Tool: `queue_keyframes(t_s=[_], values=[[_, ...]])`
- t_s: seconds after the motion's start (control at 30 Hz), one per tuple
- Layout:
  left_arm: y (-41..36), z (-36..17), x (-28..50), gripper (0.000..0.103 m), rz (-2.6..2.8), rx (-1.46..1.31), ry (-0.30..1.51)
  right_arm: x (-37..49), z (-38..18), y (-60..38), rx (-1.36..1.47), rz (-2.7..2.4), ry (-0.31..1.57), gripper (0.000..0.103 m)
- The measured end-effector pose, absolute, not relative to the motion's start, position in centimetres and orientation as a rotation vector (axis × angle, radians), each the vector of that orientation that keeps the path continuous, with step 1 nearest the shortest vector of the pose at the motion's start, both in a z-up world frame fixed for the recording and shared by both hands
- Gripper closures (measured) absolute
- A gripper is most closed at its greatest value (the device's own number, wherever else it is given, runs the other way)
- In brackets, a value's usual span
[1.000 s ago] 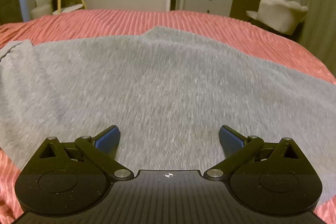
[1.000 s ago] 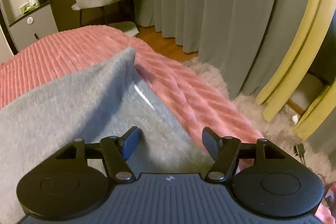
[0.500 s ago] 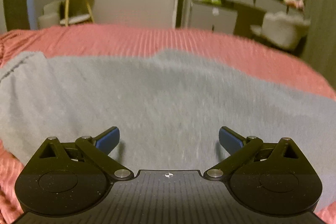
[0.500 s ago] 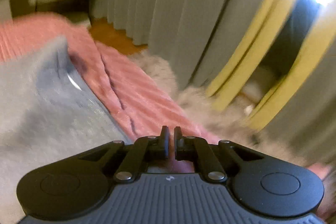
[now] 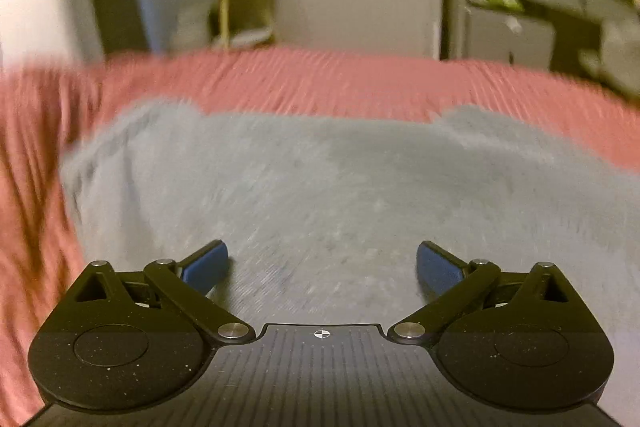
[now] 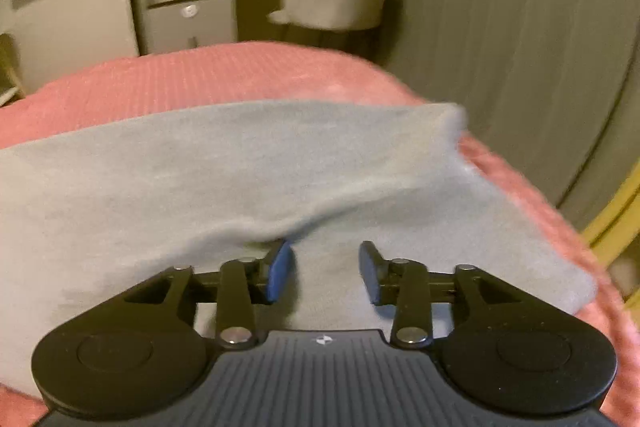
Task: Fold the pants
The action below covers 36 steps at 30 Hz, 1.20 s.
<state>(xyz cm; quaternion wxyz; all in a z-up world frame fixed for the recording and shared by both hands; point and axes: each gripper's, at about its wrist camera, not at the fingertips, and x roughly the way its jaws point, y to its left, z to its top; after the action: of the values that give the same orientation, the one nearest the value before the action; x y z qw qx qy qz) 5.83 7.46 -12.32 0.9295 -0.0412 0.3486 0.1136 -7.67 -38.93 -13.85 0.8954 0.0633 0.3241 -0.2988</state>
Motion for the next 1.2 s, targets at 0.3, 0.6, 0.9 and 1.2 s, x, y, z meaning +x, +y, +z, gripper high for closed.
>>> queue_keyframes(t_s=[0.3,0.6,0.9,1.2], values=[[3.2,-13.7,5.9,0.0,0.137,0.067,0.745,-10.1,-11.7,-42.8,0.347,-0.697,0.597,0.058],[5.8,-13.9,5.5,0.0,0.131,-0.093,0.793,-12.8,-13.0,-45.7,0.393,-0.991,0.617,0.05],[5.2,-14.0,6.1,0.0,0.126,-0.047,0.791,-21.4,-16.3,-46.8,1.044,-0.65,0.31,0.009],[5.1,-13.9,5.7,0.0,0.129,-0.038,0.794,-20.6,-16.5,-47.7,1.232,-0.591,0.241,0.007]])
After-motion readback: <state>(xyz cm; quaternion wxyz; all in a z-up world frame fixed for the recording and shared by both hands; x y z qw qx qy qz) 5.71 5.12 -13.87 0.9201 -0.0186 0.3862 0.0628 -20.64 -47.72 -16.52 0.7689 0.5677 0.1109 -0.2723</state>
